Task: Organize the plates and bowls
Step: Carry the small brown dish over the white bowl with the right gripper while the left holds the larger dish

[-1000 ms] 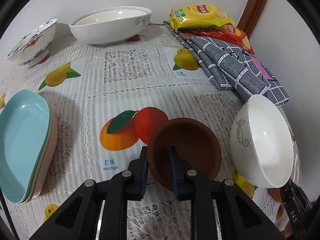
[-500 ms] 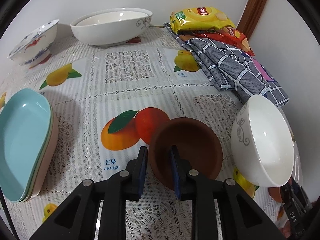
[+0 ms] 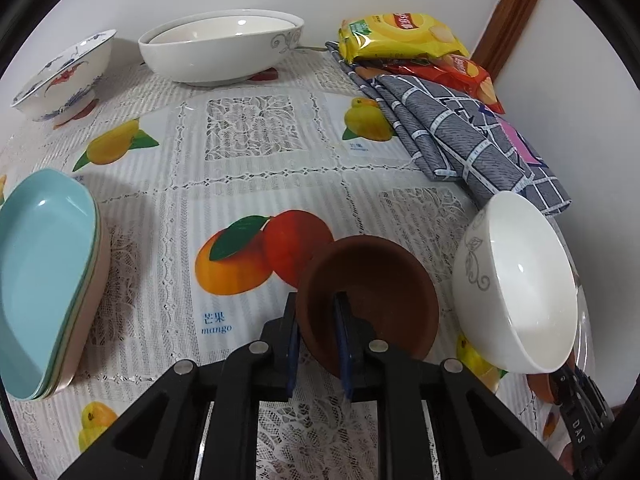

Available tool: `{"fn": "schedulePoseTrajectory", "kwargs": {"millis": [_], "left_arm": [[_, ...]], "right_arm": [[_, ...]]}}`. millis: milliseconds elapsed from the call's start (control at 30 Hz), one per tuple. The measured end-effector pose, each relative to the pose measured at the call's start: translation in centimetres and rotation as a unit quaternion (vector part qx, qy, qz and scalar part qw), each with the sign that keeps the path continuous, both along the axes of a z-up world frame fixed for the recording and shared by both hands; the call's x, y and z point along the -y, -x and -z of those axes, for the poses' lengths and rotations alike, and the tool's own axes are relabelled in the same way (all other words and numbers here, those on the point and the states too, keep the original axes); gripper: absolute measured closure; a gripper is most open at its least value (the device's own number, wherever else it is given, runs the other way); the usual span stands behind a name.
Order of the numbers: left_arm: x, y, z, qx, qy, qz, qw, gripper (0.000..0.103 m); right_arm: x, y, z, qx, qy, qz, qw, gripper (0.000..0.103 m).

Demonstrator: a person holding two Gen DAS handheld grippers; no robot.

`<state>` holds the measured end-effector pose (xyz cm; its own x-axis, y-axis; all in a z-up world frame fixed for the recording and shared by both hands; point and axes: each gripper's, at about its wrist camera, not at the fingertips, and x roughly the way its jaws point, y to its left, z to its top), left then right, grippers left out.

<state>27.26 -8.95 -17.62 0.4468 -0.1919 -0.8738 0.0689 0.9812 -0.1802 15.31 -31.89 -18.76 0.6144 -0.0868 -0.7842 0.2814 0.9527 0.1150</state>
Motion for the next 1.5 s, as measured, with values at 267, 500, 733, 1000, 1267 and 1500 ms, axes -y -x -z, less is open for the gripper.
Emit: {"fn": "schedulePoseTrajectory", "kwargs": {"millis": [267, 500, 733, 1000, 1267, 1500], "left_arm": [[0.4, 0.9, -1.4, 0.012, 0.009, 0.012, 0.9998, 0.094], [-0.1, 1.7, -3.0, 0.02, 0.012, 0.017, 0.9996, 0.094], [-1.2, 2.7, -5.7, 0.04, 0.016, 0.016, 0.9989, 0.094], [-3.3, 3.7, -8.5, 0.066, 0.022, 0.005, 0.9976, 0.094], [-5.1, 4.1, -10.4, 0.081, 0.018, -0.003, 0.9965, 0.094], [-7.8, 3.8, -10.8, 0.086, 0.011, -0.029, 0.9958, 0.094]], "right_arm": [[1.4, 0.3, -0.1, -0.006, -0.064, 0.021, 0.998, 0.091], [1.1, 0.7, -1.7, 0.0, -0.061, 0.027, 0.998, 0.092], [0.6, 0.9, -4.3, 0.01, -0.049, 0.036, 0.998, 0.092], [-0.5, 1.4, -8.0, 0.033, -0.038, 0.033, 0.998, 0.092], [-1.9, 1.0, -10.8, 0.054, -0.032, 0.026, 0.998, 0.092], [-3.2, -0.5, -11.3, 0.059, -0.035, 0.02, 0.997, 0.092]]}}
